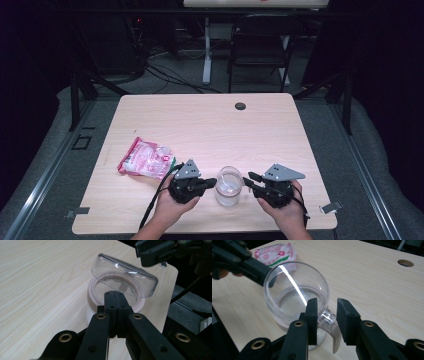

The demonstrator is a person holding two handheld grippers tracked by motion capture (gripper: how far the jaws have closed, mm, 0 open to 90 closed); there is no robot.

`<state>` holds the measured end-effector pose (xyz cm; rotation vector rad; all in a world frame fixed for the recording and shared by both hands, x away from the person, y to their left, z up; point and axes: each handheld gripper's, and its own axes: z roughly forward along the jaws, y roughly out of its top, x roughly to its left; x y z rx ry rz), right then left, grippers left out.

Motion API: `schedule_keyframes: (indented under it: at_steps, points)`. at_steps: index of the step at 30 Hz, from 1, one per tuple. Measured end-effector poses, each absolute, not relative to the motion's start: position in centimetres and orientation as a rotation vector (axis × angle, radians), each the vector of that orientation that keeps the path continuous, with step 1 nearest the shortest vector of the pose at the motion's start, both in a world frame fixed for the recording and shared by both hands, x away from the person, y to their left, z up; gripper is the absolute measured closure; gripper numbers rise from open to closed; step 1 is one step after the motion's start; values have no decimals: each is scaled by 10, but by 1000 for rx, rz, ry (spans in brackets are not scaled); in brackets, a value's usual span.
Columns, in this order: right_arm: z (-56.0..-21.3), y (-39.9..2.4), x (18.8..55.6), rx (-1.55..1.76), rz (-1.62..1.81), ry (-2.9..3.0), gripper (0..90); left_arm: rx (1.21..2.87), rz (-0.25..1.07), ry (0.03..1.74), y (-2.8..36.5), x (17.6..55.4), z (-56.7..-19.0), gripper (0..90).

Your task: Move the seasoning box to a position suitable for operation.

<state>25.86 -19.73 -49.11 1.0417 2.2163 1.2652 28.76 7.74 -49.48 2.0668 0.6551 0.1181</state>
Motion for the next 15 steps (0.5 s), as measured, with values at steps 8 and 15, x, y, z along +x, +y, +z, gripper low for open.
schedule_keyframes:
  at_steps: [8,15]
  points:
    - [-488,-186,238,935,1253,2231,591,2066,127,643,70,287,-486,900]
    - [-489,-182,233,921,1246,2244,501,2051,119,641,67,289,-480,900]
